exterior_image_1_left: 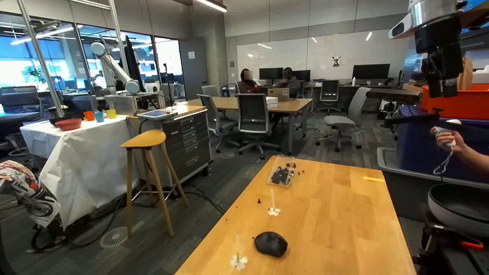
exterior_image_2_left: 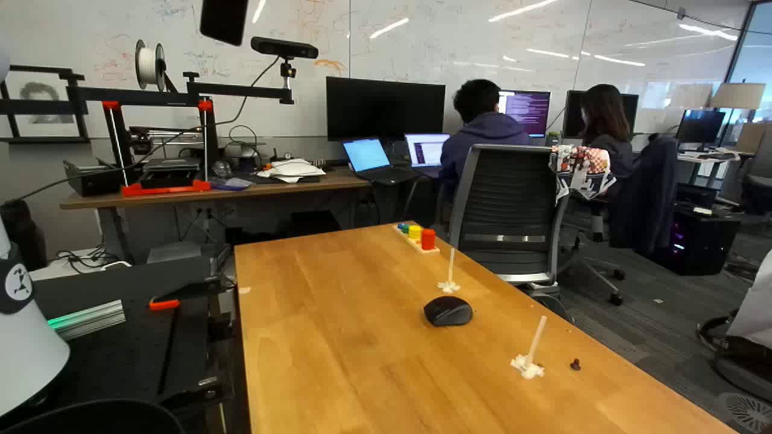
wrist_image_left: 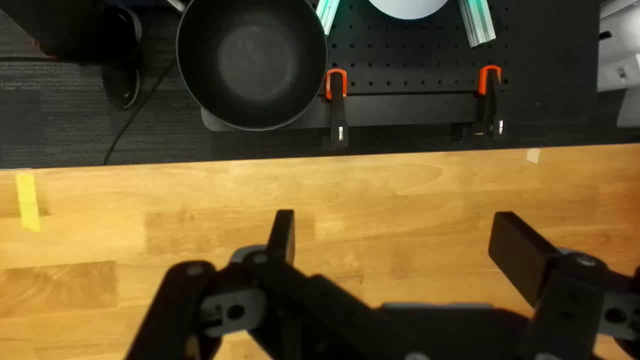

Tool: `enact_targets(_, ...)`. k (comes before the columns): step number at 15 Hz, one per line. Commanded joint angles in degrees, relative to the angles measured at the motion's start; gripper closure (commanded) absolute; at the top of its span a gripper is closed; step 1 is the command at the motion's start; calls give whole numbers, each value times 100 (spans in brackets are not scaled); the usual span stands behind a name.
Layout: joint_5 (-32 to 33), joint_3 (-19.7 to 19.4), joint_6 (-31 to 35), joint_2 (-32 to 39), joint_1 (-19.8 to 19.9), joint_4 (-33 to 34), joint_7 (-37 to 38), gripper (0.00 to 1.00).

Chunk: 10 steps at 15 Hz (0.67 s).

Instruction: Click the button on the mouse.

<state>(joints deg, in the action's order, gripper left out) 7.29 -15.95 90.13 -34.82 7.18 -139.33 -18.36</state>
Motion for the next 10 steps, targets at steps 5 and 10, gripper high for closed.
enact_targets(5,-18,35,1,0,40,43,-18,0)
enact_targets(10,-87,413,1516,244,-2,-228,893,0)
